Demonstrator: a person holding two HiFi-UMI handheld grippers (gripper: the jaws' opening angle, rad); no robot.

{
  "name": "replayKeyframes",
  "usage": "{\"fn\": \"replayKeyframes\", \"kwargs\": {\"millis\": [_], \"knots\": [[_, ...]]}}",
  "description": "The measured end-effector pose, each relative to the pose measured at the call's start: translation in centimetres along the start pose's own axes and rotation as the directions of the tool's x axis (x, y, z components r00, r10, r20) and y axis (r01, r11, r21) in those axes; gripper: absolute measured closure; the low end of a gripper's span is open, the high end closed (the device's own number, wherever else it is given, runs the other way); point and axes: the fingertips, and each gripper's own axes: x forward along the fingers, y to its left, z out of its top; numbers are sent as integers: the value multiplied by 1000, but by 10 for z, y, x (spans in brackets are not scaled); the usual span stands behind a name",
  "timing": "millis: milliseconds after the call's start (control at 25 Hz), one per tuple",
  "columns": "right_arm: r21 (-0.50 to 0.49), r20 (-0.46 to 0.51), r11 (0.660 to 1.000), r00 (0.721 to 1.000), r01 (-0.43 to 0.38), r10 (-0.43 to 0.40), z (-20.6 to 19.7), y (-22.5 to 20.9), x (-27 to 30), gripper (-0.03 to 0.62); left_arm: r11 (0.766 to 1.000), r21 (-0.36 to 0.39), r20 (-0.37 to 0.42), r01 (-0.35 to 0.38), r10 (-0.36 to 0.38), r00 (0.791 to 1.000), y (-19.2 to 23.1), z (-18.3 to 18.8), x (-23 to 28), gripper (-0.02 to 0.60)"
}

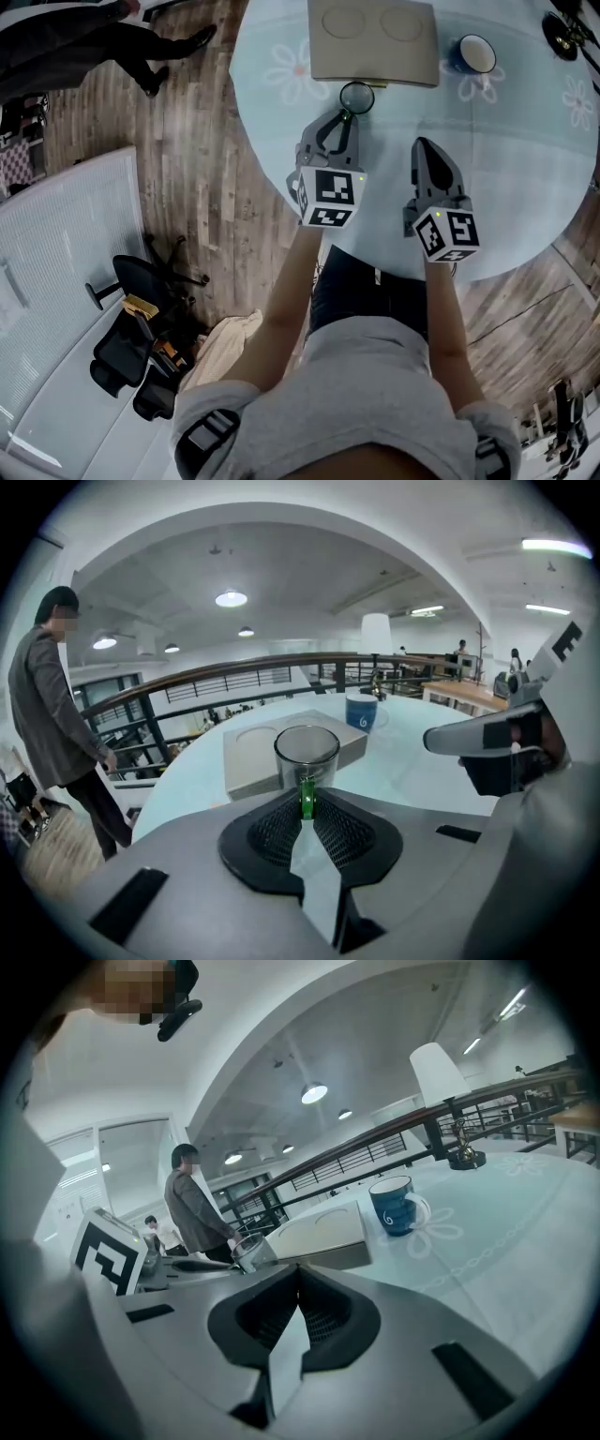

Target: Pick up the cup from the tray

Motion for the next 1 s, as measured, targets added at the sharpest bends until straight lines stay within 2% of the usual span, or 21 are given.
{"fn": "replayKeyframes", "kwargs": {"millis": [240, 480, 640, 1000], "knots": [[1, 2, 1000, 1000, 11, -11, -2, -3, -8, 588, 1000, -20, -62, 16, -17, 998, -18, -32, 10, 537], [2, 1, 1000, 1000, 18, -18, -3, -3, -12, 588, 998, -65, -96, 22, -29, 995, -21, -47, 16, 537], [4, 2, 1000, 1000, 17, -17, -5, -2, -12, 588, 998, -55, -119, 29, -35, 992, -24, -55, 21, 537], [5, 11, 1000, 1000, 11, -11, 0, 3, -11, 588, 998, -55, -108, 38, -44, 993, -26, -59, 22, 532]]}}
